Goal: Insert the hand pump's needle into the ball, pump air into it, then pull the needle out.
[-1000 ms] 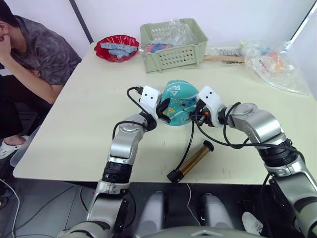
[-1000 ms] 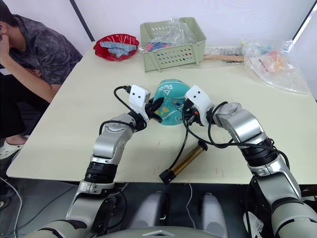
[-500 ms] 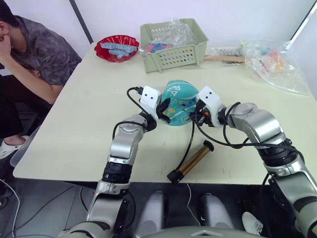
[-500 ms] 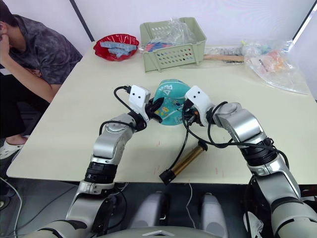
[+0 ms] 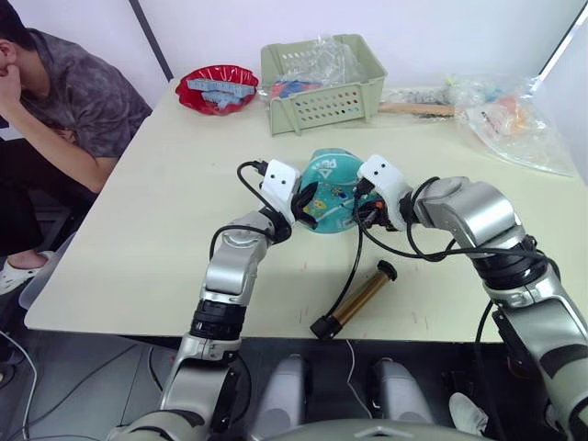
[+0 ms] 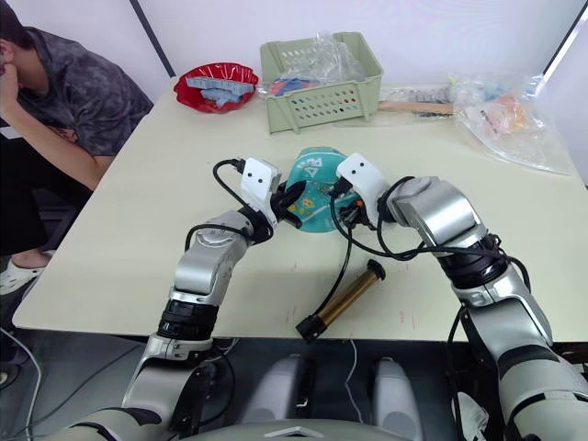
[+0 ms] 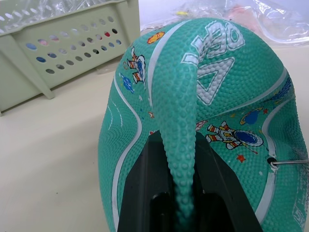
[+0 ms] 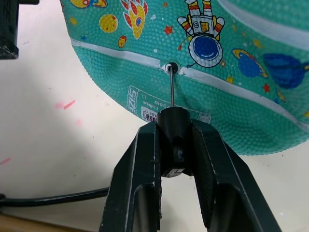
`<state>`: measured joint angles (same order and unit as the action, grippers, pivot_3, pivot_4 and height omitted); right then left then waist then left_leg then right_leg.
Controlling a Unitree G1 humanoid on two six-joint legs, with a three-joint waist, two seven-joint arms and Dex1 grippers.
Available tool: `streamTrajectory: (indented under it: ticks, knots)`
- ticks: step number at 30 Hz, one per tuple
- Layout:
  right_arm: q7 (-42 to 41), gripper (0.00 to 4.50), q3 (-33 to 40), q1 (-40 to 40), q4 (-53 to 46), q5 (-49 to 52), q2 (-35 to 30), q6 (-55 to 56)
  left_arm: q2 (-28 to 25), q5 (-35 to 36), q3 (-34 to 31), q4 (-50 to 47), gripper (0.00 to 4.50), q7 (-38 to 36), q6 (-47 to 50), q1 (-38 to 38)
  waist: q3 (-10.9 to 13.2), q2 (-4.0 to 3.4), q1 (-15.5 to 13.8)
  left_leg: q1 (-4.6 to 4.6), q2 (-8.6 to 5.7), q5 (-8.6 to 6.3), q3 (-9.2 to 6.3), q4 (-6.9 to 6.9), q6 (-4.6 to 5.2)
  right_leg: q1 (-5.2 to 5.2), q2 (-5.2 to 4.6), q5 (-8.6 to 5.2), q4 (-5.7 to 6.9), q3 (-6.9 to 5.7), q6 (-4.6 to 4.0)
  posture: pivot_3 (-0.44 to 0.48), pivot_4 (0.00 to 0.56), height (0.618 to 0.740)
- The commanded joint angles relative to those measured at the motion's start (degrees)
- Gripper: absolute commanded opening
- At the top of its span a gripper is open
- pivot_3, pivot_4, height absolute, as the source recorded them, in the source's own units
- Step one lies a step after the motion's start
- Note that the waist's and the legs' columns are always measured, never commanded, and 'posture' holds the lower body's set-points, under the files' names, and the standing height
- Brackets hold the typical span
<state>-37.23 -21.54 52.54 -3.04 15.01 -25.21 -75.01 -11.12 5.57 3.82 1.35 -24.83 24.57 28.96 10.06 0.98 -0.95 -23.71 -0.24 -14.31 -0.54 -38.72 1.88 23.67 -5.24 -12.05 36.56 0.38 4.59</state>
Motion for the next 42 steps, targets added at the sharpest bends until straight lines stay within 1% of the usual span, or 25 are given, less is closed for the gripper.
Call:
streamTrajectory:
  ticks: [1, 5, 12, 16, 23, 26, 36, 39, 42]
  knots:
    - [-1.2, 0.37, -1.3, 2.8, 1.9, 0.8, -0.5, -2.3, 0.7, -0.1, 3.9, 0.3, 0.01, -2.3, 0.0, -0.3, 0.0, 0.00, 0.0, 0.00, -0.01, 0.00, -0.01, 0.00, 0.00, 0.00, -0.01, 0.00, 0.00, 0.00, 0.00, 0.000, 0.150, 0.740]
    - [-2.6, 0.37, -2.8, 6.0, 4.5, 1.8, -0.8, -5.0, 0.4, -0.6, 4.7, 0.3, 0.01, -3.1, -1.0, -0.4, 0.0, 0.00, 0.0, -0.01, -0.03, 0.00, 0.00, 0.00, 0.00, 0.00, -0.03, 0.00, -0.01, 0.00, 0.00, 0.000, 0.150, 0.740]
    - [-5.7, 0.37, -8.1, 13.3, 10.5, 2.8, -1.5, -8.8, 0.1, -1.3, 5.2, 0.4, 0.01, -3.6, -1.9, -0.7, 0.0, -0.01, 0.1, -0.02, -0.03, 0.00, -0.02, 0.01, 0.00, 0.01, -0.04, 0.00, -0.02, -0.03, 0.00, 0.000, 0.150, 0.740]
    - [-7.1, 0.37, -10.0, 17.4, 14.7, 3.7, -0.2, -11.0, 0.2, -1.4, 5.4, 0.6, 0.01, -3.8, -2.2, -0.8, 0.0, -0.01, 0.1, -0.02, -0.05, 0.00, -0.02, 0.02, 0.00, 0.02, -0.06, 0.00, -0.03, -0.03, 0.00, 0.000, 0.150, 0.740]
    - [-9.1, 0.37, -12.9, 23.4, 22.1, 3.0, 2.0, -8.6, 0.5, -1.6, 5.3, 0.9, 0.01, -4.0, -2.4, -0.9, 0.0, -0.01, 0.1, -0.04, -0.04, 0.00, -0.14, 0.09, -0.01, 0.01, -0.05, 0.00, -0.04, -0.22, -0.01, 0.000, 0.150, 0.740]
    - [-11.4, 0.37, -15.1, 25.6, 24.2, 2.5, 2.7, -6.2, 0.7, -1.4, 5.1, 1.2, 0.01, -4.0, -2.4, -1.7, 0.0, -0.02, 0.2, -0.04, -0.03, 0.01, -0.21, 0.13, -0.02, 0.01, -0.03, 0.00, -0.04, -0.29, -0.02, 0.000, 0.150, 0.740]
    - [-17.2, 0.37, -21.2, 28.6, 27.9, -1.1, 5.1, 0.0, 1.4, -0.9, 4.3, 1.9, 0.01, -4.0, -1.9, -1.8, 0.0, -0.03, 0.5, -0.02, -0.03, 0.01, -0.24, 0.17, -0.02, 0.01, -0.02, 0.00, -0.04, -0.31, -0.02, 0.000, 0.150, 0.740]
    - [-19.5, 0.37, -23.6, 29.1, 28.3, -2.8, 6.0, 2.2, 1.8, 0.0, 3.3, 2.1, 0.01, -3.9, -1.0, -1.3, 0.0, -0.03, 0.5, -0.02, -0.03, 0.02, -0.25, 0.17, -0.03, 0.01, -0.01, 0.00, -0.04, -0.32, -0.02, 0.000, 0.150, 0.740]
    - [-20.7, 0.37, -24.4, 29.6, 29.4, -4.2, 7.4, 3.8, 2.3, 0.9, 2.7, 1.8, 0.01, -4.0, 0.1, -1.4, 0.0, -0.04, 0.8, -0.01, -0.03, 0.02, -0.25, 0.18, -0.03, 0.01, -0.01, 0.00, -0.04, -0.32, -0.02, 0.000, 0.150, 0.740]
